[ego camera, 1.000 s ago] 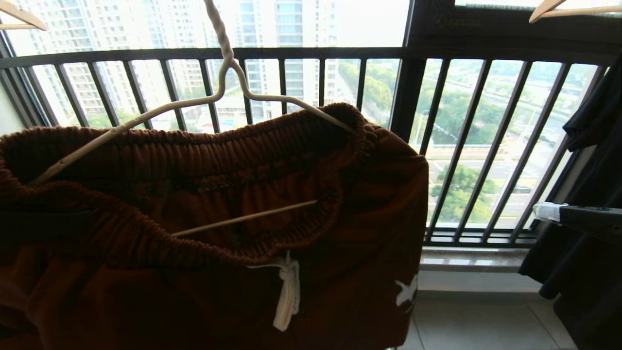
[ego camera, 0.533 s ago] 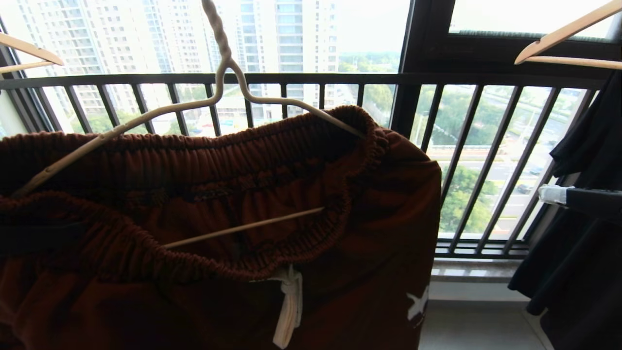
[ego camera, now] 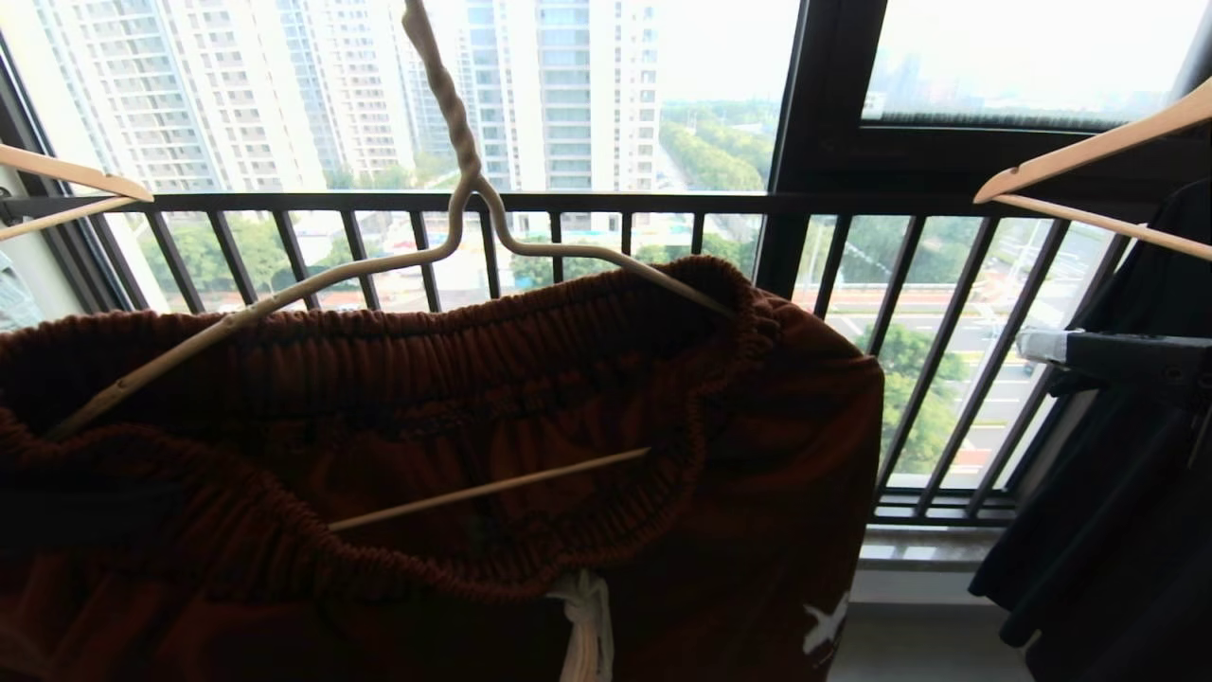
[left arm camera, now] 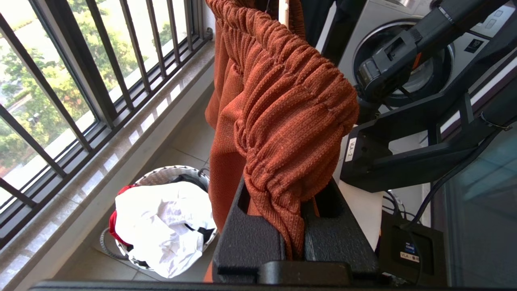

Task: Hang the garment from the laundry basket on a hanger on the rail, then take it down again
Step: Hang the clothes rack on the clothesline

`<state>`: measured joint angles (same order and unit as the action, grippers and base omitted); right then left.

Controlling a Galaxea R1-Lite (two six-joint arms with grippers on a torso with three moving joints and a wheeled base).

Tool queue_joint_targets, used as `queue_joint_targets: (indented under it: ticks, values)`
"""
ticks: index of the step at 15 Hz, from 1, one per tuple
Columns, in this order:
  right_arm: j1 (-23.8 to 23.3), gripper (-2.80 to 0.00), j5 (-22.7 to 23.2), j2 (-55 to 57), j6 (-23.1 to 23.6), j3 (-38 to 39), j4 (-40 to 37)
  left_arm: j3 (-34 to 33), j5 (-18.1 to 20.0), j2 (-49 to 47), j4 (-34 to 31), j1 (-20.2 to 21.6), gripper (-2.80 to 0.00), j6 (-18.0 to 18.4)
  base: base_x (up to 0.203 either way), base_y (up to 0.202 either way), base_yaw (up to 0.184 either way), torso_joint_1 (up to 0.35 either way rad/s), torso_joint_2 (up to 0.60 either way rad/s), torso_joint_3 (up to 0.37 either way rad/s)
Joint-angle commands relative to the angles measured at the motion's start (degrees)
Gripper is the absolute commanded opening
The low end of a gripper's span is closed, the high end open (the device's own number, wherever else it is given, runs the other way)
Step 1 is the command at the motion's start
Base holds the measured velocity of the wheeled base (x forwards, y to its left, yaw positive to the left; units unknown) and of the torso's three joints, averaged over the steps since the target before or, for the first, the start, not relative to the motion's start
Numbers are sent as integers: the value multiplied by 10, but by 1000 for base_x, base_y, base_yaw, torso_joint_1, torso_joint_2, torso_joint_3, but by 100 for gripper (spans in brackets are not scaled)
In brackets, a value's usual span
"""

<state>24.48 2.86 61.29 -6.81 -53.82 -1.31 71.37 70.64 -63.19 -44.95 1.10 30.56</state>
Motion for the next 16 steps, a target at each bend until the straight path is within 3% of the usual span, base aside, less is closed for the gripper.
queue_joint_targets:
  ticks: [1, 6, 16]
  values:
    - [0, -280, 0, 24, 9, -2, 18, -4, 5, -6, -2, 0, -280, -2, 0, 0, 0, 266, -584, -325]
    - [0, -280, 0, 36, 19, -2, 58, -32, 5, 16, -2, -1, -280, -15, 0, 0, 0, 250, -555, -300]
    - [-8, -280, 0, 32, 32, 6, 58, -48, 5, 9, -1, -15, -280, -12, 0, 0, 0, 161, -343, -183]
